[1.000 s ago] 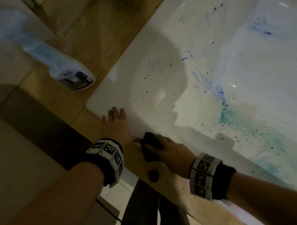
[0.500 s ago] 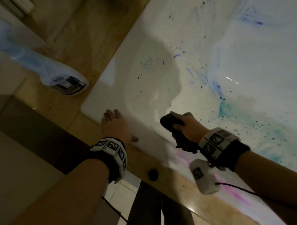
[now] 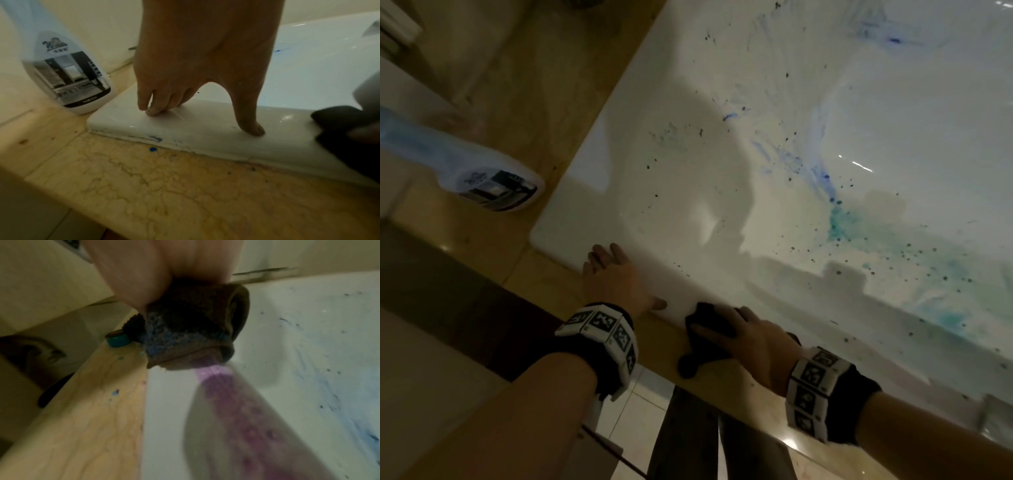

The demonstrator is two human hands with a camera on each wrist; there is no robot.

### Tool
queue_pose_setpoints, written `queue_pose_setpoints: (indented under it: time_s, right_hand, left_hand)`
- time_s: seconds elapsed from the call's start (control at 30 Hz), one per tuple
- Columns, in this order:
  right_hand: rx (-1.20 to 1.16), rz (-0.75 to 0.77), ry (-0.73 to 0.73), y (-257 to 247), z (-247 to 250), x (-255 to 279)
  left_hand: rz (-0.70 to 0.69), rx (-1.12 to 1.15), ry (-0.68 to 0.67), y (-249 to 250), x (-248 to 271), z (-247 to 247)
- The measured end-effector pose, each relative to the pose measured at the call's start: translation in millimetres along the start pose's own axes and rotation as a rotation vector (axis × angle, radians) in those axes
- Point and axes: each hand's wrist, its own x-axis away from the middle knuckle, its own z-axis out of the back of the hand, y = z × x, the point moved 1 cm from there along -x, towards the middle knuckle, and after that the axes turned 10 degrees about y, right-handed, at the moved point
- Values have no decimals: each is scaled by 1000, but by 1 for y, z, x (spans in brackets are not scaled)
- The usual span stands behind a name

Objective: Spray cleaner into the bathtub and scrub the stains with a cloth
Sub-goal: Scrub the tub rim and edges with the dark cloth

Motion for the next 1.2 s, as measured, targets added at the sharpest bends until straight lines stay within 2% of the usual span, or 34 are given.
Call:
queue_pose_setpoints:
  time_s: [0.1,0.2,0.27,0.37,0.5,0.6,0.67,0.87,0.93,1.0,1.07,1.13,1.2]
  right_hand:
    - [-143,-201,132,15,7,-8]
    - [-236,-433,114,51,23,-19]
    - [-295,-508,116,73,37,-18]
    - [-348,-436,166,75,59,-4]
    - [-262,-130,-74,29,51,24]
    - [-223,-77,-222,13,23,32]
    - [-105,-93,-172,15,16,32]
    - [-137,-96,-83,25,17,29]
    - [-146,-220,-24,42,21,18]
    - [-192,-408,22,61,31,1]
    - [-249,-474,89,67,44,-18]
    - [-306,-408,168,56,57,-37]
    - [-342,-281,188,34,66,-52]
  left_hand:
    - [-4,-2,-2,1,0,-2]
    - [-2,14,-1,1,2,-4]
    - [-1,14,-1,2,1,-3]
    - [9,3,-12,4,-1,0]
    - [29,-2,-23,7,-1,2]
    - [29,-4,-21,8,1,4]
    - [28,0,-17,9,2,4]
    - [16,27,2,6,1,0]
    - [8,26,14,4,1,-2]
    - [0,35,27,2,2,-3]
    - [-3,50,29,2,2,-5]
    - [-3,47,32,2,1,-6]
    - [-9,45,31,2,2,-6]
